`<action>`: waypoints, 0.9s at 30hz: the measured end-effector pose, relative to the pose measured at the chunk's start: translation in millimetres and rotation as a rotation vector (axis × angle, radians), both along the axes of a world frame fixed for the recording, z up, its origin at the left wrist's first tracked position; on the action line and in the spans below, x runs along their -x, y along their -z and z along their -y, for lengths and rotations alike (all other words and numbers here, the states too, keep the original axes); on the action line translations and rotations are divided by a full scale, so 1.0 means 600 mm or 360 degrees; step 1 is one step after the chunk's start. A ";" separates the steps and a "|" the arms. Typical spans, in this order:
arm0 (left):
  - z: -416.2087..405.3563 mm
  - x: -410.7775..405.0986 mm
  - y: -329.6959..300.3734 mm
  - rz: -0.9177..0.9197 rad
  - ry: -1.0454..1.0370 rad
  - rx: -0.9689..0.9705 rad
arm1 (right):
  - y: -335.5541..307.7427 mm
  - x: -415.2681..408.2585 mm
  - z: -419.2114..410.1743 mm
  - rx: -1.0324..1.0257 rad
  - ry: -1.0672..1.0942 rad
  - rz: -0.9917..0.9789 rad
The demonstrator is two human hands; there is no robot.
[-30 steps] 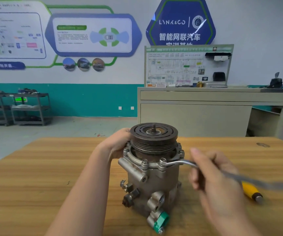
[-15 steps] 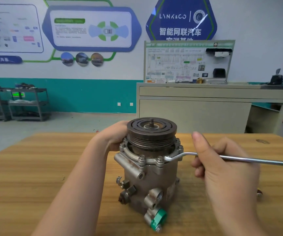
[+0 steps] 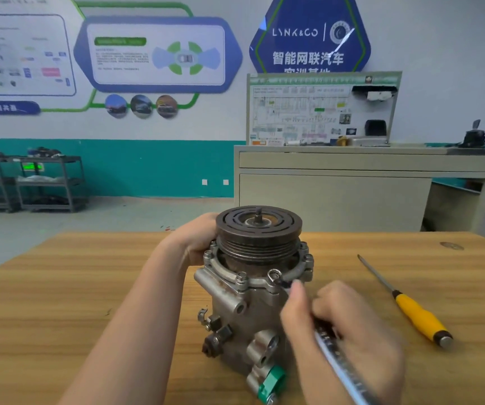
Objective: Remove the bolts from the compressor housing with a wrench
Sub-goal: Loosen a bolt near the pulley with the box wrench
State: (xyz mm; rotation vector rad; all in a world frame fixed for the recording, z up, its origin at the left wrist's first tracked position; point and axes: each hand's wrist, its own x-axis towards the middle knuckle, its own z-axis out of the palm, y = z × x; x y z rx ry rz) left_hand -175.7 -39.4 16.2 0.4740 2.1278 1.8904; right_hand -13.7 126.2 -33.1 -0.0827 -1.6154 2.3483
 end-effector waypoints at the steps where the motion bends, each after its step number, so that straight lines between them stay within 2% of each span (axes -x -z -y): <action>1: 0.000 0.000 0.002 0.0002 0.0017 -0.0021 | -0.009 0.010 -0.003 -0.0112 0.0014 -0.0053; 2: 0.000 0.000 0.005 0.0003 0.0059 -0.0047 | -0.019 0.015 -0.003 -0.0078 0.0115 -0.0159; 3: 0.001 -0.002 0.004 0.0010 0.0075 -0.0069 | -0.022 0.018 -0.012 0.0211 0.0191 -0.0295; 5: 0.003 -0.002 0.004 0.0008 0.0087 -0.0099 | 0.005 0.041 -0.031 0.0677 -0.0022 -0.0176; 7: 0.004 -0.001 0.005 0.0006 0.0086 -0.0107 | 0.011 0.058 -0.040 0.0858 -0.0220 0.0011; 9: 0.004 0.000 0.006 0.0000 0.0099 -0.0093 | 0.000 0.060 -0.049 0.0929 -0.0241 -0.0070; 11: 0.003 -0.001 0.004 -0.0022 0.0092 -0.0080 | -0.014 0.045 -0.057 0.0680 -0.0122 -0.0325; 13: 0.001 -0.002 0.002 -0.0047 0.0064 -0.0080 | -0.024 0.028 -0.059 0.0199 0.0086 -0.0581; 15: -0.003 -0.004 0.000 -0.0062 0.0010 -0.0075 | -0.035 0.015 -0.058 -0.0252 0.0235 -0.0702; 17: -0.005 -0.008 -0.003 -0.0098 -0.0021 -0.0039 | -0.041 0.005 -0.058 -0.0553 0.0305 -0.0758; 22: -0.007 -0.014 -0.004 -0.0078 -0.0004 -0.0026 | -0.045 -0.013 -0.047 -0.0958 0.0423 -0.0922; 25: -0.007 -0.017 -0.006 -0.0062 -0.0012 -0.0004 | -0.047 -0.018 -0.043 -0.1039 0.0487 -0.1065; 27: -0.006 -0.018 -0.005 -0.0064 -0.0022 0.0009 | -0.050 -0.018 -0.041 -0.1090 0.0478 -0.1056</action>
